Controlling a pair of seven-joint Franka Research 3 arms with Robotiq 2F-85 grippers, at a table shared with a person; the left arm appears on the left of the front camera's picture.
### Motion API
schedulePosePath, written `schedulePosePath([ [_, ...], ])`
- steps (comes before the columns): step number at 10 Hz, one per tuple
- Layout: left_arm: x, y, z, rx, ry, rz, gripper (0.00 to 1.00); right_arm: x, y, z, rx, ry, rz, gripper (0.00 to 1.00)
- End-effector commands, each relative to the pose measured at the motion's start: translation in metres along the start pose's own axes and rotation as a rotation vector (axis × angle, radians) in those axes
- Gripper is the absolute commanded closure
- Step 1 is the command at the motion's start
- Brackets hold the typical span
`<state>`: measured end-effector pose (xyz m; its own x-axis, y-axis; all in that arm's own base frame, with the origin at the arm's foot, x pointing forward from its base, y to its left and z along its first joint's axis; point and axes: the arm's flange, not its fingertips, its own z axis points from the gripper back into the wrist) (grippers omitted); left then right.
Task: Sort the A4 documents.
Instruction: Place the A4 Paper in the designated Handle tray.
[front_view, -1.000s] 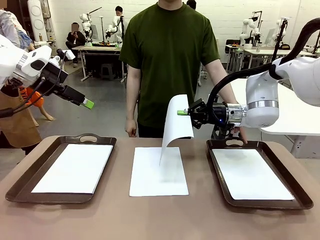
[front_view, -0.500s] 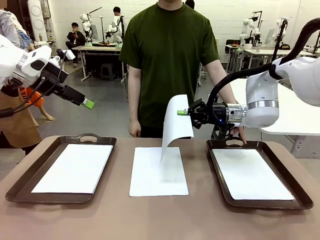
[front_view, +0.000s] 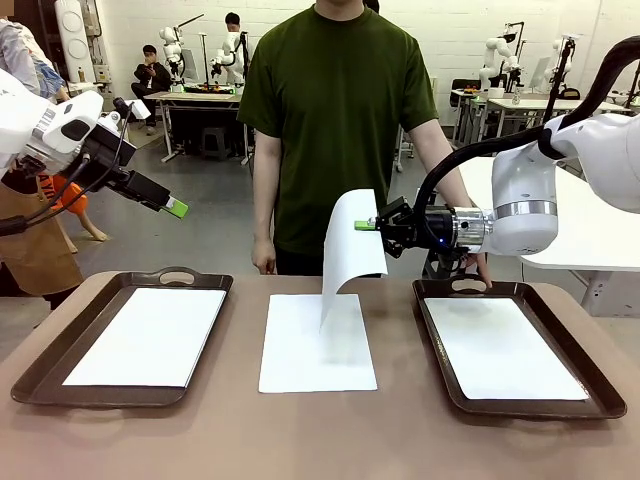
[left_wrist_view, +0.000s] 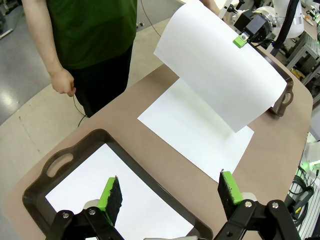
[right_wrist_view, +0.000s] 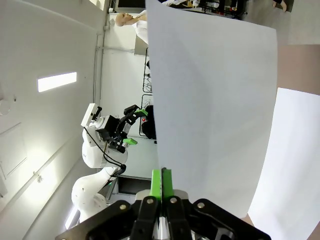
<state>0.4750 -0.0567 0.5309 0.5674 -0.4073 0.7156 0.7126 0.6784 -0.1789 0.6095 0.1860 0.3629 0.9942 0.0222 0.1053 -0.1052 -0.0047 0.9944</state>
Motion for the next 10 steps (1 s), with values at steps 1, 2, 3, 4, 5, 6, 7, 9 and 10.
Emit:
schedulePosePath([
  [1,0.0,0.0,0.001,-0.004,-0.008,-0.004,0.0,0.0,-0.001,0.0,-0.003,-0.002,-0.002,1.0],
  [2,0.0,0.0,0.001,-0.004,-0.008,-0.004,0.0,0.0,0.0,0.0,0.0,0.0,0.0,0.99],
  [3,0.0,0.0,0.001,-0.004,-0.008,-0.004,0.0,-0.014,0.019,0.025,-0.021,0.094,0.088,0.99],
  [4,0.0,0.0,0.001,-0.004,-0.008,-0.004,0.0,-0.021,0.035,0.057,-0.034,0.142,0.135,0.99],
  [5,0.0,0.0,0.001,-0.004,-0.008,-0.004,0.0,-0.023,0.047,0.093,-0.075,0.173,0.172,0.99],
  [6,0.0,0.0,0.001,-0.004,-0.008,-0.004,0.0,-0.026,0.052,0.131,-0.12,0.179,0.164,0.99],
  [7,0.0,0.0,0.001,-0.004,-0.008,-0.004,0.0,-0.029,0.049,0.158,-0.166,0.191,0.148,0.99],
  [9,0.0,0.0,0.001,-0.004,-0.008,-0.004,0.0,-0.032,0.026,0.183,-0.171,0.184,0.122,0.99],
  [10,0.0,0.0,0.001,-0.004,-0.008,-0.004,0.0,-0.032,0.006,0.184,-0.222,0.175,0.093,0.99],
])
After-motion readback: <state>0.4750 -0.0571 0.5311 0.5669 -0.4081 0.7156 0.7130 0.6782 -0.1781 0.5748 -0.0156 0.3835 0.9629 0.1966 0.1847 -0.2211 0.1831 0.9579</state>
